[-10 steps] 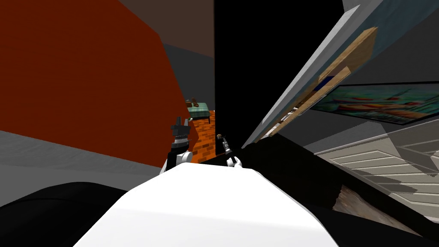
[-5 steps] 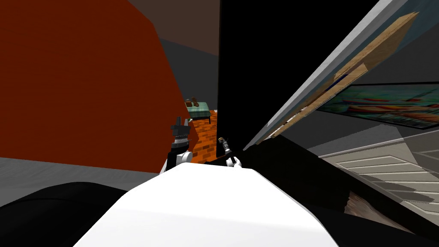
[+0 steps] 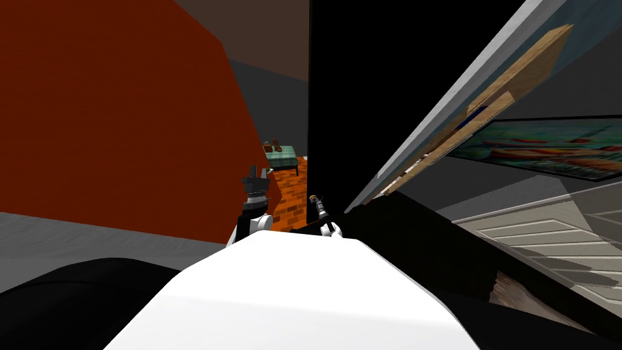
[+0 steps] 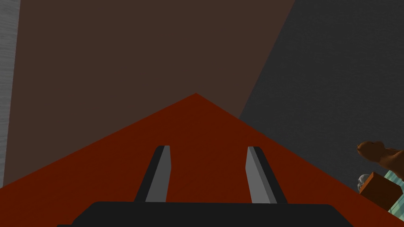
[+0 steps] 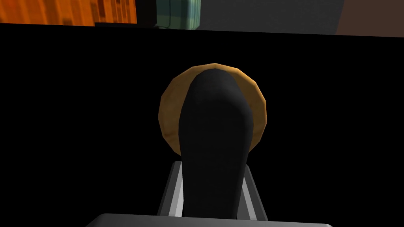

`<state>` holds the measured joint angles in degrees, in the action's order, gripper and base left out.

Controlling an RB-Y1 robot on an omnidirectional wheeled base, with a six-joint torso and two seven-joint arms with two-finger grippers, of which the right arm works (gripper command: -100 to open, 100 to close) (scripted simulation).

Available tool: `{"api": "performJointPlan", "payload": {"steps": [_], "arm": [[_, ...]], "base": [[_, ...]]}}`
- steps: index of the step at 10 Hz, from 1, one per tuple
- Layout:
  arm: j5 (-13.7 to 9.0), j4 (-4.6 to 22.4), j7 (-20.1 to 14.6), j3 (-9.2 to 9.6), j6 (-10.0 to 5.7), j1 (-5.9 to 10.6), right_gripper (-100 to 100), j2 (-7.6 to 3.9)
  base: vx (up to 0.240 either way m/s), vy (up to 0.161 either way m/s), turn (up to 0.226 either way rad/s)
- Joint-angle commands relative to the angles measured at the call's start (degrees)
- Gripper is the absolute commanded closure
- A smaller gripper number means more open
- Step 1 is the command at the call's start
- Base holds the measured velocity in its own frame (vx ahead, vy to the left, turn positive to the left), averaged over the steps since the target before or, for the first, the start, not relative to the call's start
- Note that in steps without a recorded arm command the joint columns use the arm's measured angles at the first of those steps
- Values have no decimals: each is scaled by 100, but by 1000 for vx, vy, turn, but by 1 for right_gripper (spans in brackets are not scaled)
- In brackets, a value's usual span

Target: Push the door open

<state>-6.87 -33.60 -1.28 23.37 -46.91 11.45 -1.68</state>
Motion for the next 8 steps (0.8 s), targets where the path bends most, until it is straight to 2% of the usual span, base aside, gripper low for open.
{"api": "performJointPlan", "payload": {"steps": [1, 5, 8], "arm": [[-27, 8, 25, -74, -1, 4, 100, -32], [-68, 20, 63, -188, -2, 10, 100, -72], [-158, 47, 148, -439, -4, 23, 100, -138]], "base": [[117, 55, -29], [146, 94, -26], [155, 112, -62]]}}
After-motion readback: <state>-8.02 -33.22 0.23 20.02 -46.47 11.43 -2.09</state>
